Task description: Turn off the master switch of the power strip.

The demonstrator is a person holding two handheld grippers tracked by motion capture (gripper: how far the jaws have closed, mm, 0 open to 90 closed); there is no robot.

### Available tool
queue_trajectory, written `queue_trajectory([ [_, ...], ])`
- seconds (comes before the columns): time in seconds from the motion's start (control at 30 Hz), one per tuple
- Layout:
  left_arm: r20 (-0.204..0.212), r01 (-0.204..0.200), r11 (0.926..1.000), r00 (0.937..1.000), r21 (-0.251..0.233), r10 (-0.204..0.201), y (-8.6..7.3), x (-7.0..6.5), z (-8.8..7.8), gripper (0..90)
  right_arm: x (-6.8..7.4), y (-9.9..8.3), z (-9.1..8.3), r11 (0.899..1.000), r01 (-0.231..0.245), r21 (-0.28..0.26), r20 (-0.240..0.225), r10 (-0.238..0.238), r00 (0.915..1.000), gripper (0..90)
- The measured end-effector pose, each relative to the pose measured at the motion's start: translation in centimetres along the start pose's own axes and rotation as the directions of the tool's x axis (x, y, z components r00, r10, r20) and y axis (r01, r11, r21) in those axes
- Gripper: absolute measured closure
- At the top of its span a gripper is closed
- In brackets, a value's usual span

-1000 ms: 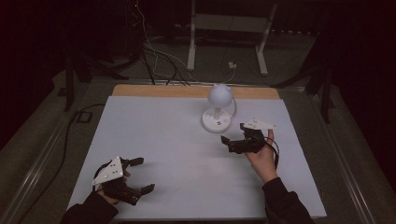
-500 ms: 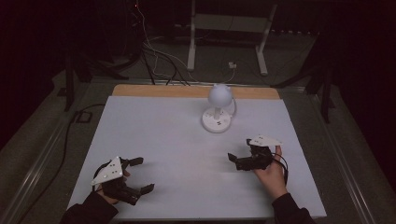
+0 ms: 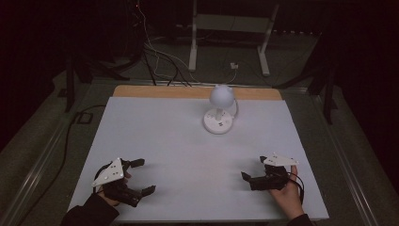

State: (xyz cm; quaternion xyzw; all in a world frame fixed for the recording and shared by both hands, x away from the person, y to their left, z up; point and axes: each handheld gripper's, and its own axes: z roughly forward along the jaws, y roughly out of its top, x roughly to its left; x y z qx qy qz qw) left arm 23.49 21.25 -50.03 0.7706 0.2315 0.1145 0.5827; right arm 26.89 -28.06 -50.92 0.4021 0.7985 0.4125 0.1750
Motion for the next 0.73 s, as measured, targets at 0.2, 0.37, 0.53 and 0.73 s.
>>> queue_trajectory([
  [0.2,-0.001,-0.001,1.0000,1.0000,0.004,0.001,0.0,0.0,0.0,0.3,-0.4,-1.2,-1.0,1.000,-0.005,0.020,0.023,0.005,0.9997,0.0],
  [0.37,-0.001,-0.004,1.0000,1.0000,0.005,0.004,0.0,0.0,0.0,0.3,-0.4,-2.2,-1.7,0.999,0.010,0.040,0.034,-0.011,0.9994,0.0],
  [0.53,0.001,-0.007,0.9999,1.0000,0.008,0.007,0.0,0.0,0.1,0.3,-0.5,-2.7,-1.8,0.999,0.016,0.047,0.037,-0.018,0.9992,0.0],
  [0.73,0.002,-0.004,1.0000,1.0000,0.008,0.004,0.0,0.0,0.1,0.3,-0.5,-2.6,-1.6,0.998,0.030,0.051,0.031,-0.032,0.9990,0.0],
])
